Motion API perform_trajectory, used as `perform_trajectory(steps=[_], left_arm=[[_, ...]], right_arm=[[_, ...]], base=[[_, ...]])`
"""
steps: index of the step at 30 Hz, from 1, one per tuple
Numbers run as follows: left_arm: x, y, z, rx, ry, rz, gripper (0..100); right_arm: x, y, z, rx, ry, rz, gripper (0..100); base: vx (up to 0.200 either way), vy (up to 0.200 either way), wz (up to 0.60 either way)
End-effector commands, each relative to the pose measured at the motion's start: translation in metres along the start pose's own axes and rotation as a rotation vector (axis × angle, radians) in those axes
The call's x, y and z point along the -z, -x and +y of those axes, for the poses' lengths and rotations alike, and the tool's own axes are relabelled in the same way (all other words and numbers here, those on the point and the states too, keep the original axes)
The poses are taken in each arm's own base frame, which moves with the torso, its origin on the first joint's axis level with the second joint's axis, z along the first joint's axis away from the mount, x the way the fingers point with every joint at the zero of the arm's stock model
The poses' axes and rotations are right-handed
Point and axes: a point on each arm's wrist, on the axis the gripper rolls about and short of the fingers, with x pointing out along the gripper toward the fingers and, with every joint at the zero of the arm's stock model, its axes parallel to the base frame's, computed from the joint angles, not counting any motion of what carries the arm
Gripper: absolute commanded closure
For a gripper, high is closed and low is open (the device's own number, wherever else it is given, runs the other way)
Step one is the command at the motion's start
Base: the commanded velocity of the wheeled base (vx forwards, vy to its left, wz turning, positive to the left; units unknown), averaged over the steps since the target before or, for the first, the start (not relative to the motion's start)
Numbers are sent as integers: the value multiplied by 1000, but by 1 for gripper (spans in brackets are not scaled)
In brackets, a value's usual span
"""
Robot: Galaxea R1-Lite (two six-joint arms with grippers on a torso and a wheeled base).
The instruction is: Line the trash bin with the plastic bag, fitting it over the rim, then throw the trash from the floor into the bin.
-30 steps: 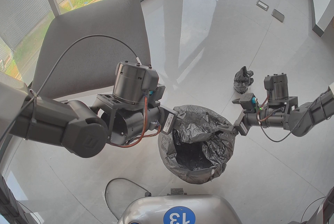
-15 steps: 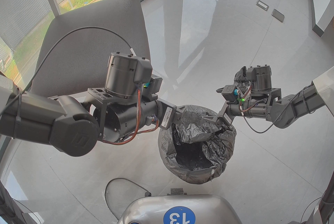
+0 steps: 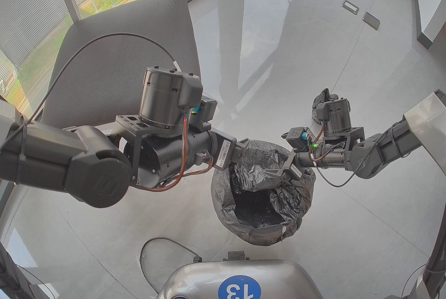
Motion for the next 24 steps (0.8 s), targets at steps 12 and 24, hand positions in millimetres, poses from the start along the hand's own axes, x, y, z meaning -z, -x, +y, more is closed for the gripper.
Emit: perform_trajectory(steps=[12, 24], left_arm=[[1, -2, 0, -1, 1, 2, 0], [1, -2, 0, -1, 1, 2, 0]], right_arm=[[8, -9, 19, -51, -49, 97, 0], [0, -7, 26, -20, -38, 118, 0]], base=[[0, 0, 0], [0, 0, 0]])
